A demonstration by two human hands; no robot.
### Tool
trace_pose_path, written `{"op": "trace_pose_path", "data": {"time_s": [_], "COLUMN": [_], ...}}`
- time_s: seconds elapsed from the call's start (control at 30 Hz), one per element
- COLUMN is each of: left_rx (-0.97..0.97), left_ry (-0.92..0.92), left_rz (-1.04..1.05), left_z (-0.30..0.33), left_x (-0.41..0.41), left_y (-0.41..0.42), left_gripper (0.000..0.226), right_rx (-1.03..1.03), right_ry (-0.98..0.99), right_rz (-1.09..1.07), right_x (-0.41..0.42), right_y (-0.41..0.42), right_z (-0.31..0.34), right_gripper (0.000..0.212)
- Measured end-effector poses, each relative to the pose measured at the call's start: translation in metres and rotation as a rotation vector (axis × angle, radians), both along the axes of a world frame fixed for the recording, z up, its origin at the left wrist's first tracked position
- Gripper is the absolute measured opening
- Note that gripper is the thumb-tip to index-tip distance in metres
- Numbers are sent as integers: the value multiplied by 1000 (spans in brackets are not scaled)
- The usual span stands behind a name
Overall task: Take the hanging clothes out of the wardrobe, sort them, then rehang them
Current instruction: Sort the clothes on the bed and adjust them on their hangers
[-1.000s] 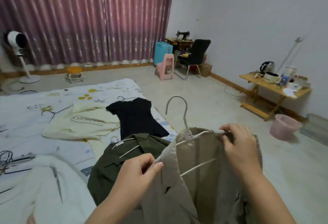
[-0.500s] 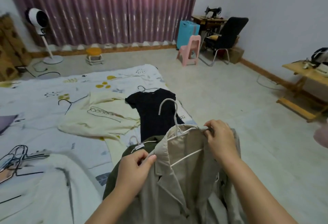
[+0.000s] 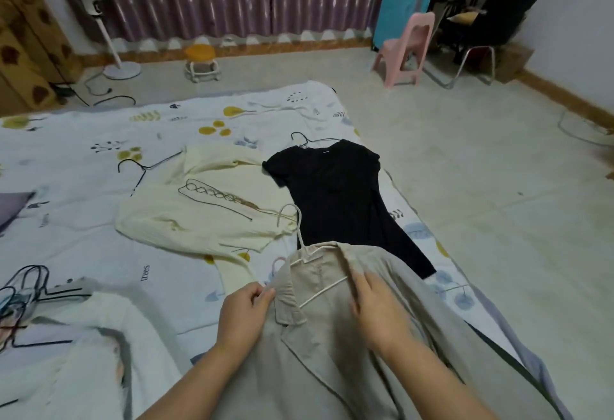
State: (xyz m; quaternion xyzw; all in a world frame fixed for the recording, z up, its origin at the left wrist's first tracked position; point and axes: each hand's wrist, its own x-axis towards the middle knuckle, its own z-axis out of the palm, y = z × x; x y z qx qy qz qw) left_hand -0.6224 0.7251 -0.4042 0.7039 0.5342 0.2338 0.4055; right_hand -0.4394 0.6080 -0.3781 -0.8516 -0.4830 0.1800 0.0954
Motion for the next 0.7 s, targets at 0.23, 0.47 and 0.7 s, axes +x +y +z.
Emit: {"op": "trace_pose_path", "data": {"time_s": [0.23,0.47,0.7], "left_rx": [46,89,-168], "left_ry": [513,763,897], "left_rz": [-117,-583,-696], "left_z": [-84,-103,-59], "left_x": [5,-1,3], "left_y": [29,-6,-17], "left_gripper": [27,50,36], "right_rx": [-343,-477,-538], "right_ry": [96,66,43], "right_rz": [22,58,108], "right_x": [1,-3,-10], "right_y": [3,6,0], "right_z": [-78,-98,-60], "right_gripper": [55,51,36]}}
